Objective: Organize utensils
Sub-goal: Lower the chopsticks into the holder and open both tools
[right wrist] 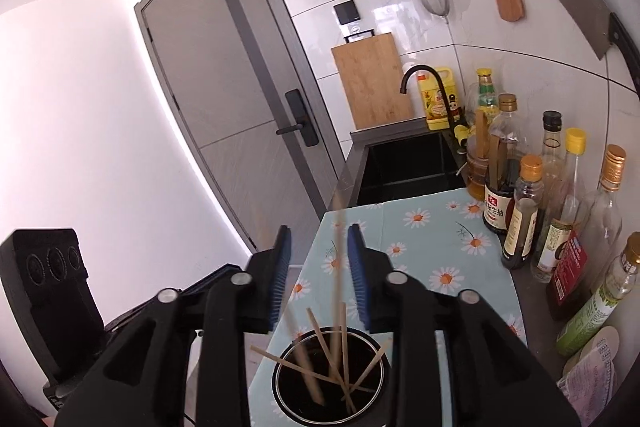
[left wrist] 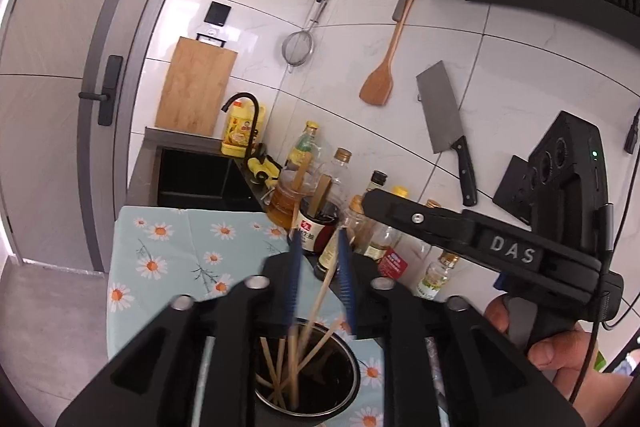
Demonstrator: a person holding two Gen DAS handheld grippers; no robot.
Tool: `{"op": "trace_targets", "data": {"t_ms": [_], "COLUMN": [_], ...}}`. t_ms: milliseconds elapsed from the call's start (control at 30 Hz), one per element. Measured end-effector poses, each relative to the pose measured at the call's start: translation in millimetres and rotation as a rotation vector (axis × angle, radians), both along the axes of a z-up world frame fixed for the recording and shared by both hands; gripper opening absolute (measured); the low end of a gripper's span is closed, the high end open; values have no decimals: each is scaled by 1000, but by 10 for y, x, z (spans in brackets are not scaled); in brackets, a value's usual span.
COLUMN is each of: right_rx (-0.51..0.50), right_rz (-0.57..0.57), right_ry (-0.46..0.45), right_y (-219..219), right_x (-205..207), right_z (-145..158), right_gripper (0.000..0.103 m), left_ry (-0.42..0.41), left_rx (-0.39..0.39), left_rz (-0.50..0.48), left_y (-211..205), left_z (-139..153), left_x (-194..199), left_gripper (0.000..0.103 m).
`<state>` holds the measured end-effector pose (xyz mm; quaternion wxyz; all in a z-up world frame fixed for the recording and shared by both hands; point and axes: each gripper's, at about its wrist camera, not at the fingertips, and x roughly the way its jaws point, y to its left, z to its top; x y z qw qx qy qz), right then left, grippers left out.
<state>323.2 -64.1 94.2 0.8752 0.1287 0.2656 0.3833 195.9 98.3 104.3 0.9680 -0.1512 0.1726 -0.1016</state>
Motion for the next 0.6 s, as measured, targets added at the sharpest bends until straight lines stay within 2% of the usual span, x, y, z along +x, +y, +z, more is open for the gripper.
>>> {"op": "trace_targets", "data": {"t_ms": [600], "right_rx": [32], "right_rz": [8], "right_ry": [16], "right_y": [-231], "right_x": [-297], "right_z": [147], "right_gripper": [31], "left_ry": [34], "left_rx": [-47], "left_rz": [76], "left_y": [184], "left_z": [129], "left_x": [-333], "left_gripper": [26]}}
